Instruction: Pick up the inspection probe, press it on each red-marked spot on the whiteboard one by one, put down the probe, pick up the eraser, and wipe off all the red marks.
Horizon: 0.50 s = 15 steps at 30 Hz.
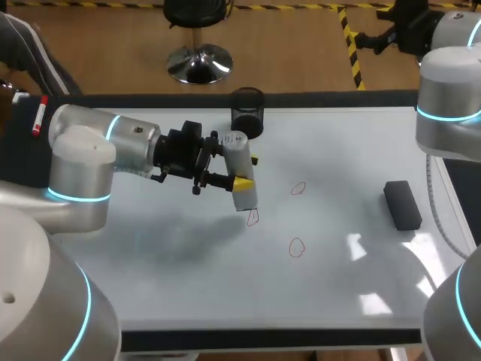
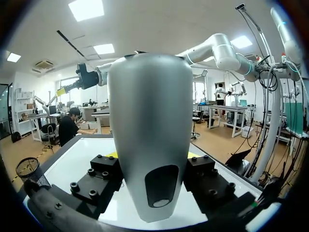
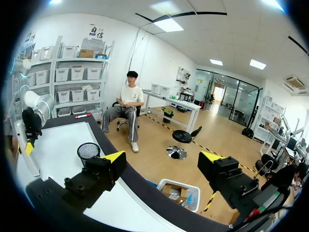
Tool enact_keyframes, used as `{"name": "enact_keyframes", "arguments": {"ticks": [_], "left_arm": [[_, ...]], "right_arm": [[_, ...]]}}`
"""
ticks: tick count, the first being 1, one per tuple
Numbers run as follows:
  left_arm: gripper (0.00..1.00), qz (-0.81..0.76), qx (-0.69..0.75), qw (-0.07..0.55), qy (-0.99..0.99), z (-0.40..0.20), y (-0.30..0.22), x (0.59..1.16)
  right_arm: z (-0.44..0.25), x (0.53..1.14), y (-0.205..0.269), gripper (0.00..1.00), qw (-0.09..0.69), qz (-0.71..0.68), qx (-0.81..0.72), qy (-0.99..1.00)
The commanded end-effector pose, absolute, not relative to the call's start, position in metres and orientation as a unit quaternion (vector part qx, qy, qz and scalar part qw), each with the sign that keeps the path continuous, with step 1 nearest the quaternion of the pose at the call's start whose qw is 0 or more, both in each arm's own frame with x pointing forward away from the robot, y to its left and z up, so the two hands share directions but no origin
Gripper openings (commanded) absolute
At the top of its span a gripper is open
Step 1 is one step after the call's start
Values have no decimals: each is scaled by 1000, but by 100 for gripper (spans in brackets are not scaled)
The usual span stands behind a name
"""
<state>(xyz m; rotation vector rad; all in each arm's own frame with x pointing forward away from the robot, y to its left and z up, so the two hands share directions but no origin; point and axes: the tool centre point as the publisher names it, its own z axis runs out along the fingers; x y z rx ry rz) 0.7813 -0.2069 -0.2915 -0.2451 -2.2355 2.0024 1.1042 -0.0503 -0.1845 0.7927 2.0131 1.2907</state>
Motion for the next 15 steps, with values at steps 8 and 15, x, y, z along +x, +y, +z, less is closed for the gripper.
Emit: {"name": "enact_keyframes", "arguments": {"ticks": [8,15], "left_arm": [[0,665,-83,77,-739,-307,-219,785],[0,666,-79,79,-738,-313,-220,785]], "right_arm": [[-184,1104,-50,100,306,488,300,761],[-184,1104,-50,100,306,488,300,761]]}}
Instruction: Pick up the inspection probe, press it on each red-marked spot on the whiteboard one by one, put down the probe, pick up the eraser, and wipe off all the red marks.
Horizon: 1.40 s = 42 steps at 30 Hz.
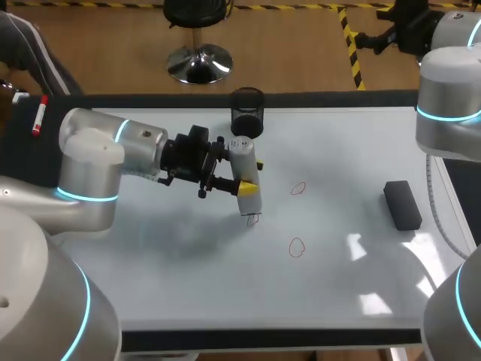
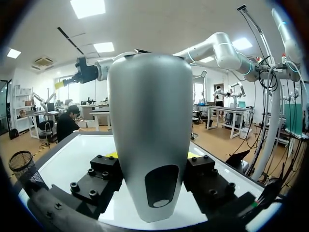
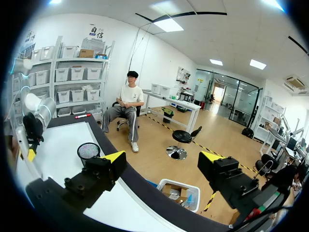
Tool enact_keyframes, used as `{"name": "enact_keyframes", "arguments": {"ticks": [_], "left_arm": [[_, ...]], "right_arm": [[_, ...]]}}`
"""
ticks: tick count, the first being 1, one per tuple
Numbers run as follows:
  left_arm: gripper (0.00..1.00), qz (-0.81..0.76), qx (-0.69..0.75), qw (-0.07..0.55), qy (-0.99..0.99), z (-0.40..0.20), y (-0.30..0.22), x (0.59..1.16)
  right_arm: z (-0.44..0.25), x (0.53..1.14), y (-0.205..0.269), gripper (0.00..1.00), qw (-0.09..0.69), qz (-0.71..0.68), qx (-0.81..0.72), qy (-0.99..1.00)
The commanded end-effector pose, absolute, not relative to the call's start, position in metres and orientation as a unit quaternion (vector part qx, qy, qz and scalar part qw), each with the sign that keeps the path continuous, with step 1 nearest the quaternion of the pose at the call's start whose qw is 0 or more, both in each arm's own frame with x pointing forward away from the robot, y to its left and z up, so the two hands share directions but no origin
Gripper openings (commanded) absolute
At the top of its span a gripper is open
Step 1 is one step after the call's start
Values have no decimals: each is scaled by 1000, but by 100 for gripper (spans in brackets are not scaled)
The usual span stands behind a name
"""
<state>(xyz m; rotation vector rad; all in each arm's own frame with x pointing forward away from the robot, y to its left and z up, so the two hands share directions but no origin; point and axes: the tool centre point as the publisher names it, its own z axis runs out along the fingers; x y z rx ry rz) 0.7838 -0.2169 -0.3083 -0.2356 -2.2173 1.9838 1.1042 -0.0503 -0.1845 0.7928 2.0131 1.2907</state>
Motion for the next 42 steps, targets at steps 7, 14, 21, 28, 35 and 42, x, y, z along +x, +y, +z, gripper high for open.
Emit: {"name": "enact_keyframes", "arguments": {"ticks": [7,14,21,28,35,42], "left_arm": [[0,663,-78,84,-740,-318,-224,783],[0,659,-76,88,-743,-322,-227,781],[0,656,-75,87,-746,-324,-226,779],[0,655,-79,87,-747,-327,-228,777],[0,634,-88,89,-763,-332,-233,775],[0,630,-89,88,-766,-336,-235,774]], "right_arm": [[-184,1104,-50,100,306,488,300,761],[-184,1104,-50,100,306,488,300,761],[-184,1104,-50,100,306,488,300,761],[-184,1104,-50,100,306,488,300,761],[-184,1104,-50,100,306,488,300,761],[-184,1104,-50,100,306,488,300,761]]}}
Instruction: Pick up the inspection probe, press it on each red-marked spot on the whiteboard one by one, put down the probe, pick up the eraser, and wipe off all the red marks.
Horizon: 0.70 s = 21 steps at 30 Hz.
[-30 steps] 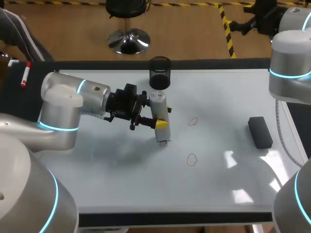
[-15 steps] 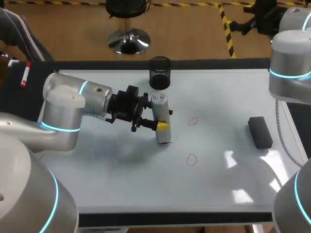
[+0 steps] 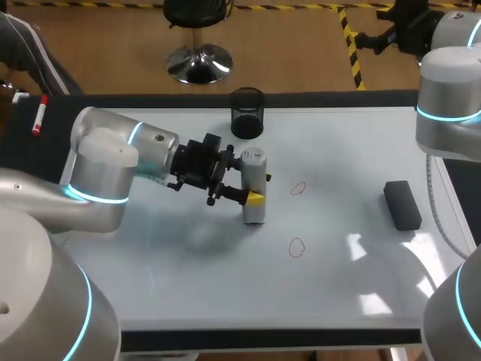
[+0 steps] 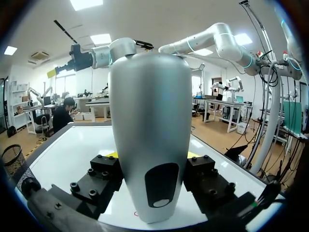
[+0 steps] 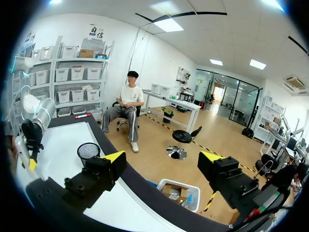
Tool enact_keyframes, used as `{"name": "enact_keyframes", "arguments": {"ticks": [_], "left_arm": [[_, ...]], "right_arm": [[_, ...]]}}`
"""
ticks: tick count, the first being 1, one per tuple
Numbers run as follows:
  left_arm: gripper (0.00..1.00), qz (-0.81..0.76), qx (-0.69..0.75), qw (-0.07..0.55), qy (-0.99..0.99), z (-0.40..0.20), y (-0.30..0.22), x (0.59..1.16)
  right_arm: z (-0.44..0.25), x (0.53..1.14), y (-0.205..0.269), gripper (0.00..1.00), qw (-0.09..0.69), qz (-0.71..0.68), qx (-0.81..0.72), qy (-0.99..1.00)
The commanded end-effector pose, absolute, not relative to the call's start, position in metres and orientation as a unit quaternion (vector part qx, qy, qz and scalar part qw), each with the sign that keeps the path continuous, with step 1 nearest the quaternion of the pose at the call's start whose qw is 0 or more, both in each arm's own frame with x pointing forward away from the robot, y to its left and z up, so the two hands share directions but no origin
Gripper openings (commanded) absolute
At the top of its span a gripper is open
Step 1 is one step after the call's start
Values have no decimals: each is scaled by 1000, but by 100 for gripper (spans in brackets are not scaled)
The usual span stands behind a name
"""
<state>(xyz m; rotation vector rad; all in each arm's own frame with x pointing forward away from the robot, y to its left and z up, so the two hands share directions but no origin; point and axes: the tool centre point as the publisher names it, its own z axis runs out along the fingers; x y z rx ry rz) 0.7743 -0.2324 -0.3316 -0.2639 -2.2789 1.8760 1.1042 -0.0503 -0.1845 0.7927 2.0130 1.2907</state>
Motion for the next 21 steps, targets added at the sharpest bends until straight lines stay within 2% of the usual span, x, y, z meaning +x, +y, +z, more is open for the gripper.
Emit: {"name": "enact_keyframes", "arguments": {"ticks": [1,21], "left_arm": [[0,631,-89,88,-766,-336,-235,774],[0,635,-81,73,-764,-339,-231,764]], "right_arm": [[-184,1104,-50,100,306,488,300,761],[-184,1104,-50,100,306,488,300,761]]}}
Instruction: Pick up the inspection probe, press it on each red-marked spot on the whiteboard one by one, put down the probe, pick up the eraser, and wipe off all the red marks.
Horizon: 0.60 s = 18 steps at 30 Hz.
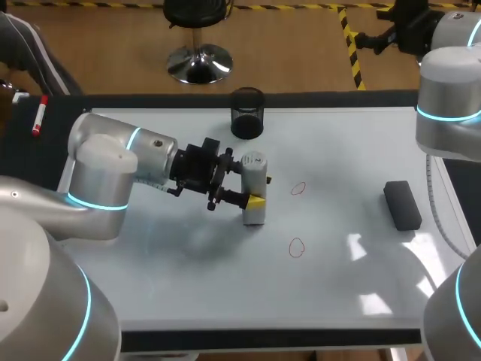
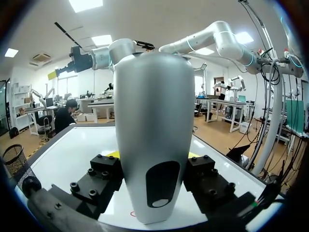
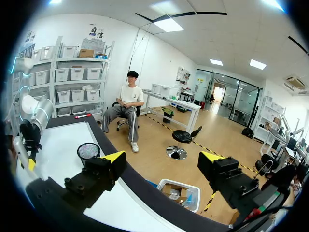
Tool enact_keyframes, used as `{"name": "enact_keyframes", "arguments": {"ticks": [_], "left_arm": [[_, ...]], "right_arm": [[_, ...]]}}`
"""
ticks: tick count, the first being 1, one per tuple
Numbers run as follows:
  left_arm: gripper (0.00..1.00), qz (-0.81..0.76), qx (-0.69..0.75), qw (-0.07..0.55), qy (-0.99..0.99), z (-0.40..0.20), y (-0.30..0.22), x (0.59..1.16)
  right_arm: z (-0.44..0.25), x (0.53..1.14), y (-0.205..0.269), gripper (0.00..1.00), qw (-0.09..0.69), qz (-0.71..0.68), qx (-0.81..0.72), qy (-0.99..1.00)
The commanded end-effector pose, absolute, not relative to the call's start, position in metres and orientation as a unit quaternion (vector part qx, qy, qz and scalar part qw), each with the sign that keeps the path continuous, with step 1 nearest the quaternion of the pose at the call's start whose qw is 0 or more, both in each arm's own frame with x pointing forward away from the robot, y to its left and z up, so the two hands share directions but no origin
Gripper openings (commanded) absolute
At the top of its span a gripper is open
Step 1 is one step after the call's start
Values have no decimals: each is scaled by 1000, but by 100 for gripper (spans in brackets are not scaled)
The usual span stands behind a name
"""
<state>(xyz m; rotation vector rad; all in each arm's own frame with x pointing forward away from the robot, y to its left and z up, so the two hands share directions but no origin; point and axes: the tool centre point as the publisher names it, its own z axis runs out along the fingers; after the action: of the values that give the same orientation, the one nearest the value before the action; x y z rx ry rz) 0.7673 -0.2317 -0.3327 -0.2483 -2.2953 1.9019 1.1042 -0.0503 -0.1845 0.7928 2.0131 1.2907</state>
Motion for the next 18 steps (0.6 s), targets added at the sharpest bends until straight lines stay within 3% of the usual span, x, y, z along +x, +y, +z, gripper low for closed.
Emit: {"name": "enact_keyframes", "arguments": {"ticks": [1,18], "left_arm": [[0,635,-81,72,-765,-340,-230,764],[0,638,-88,76,-761,-343,-229,766]], "right_arm": [[-184,1104,-50,100,306,488,300,761],[-184,1104,-50,100,306,488,300,761]]}}
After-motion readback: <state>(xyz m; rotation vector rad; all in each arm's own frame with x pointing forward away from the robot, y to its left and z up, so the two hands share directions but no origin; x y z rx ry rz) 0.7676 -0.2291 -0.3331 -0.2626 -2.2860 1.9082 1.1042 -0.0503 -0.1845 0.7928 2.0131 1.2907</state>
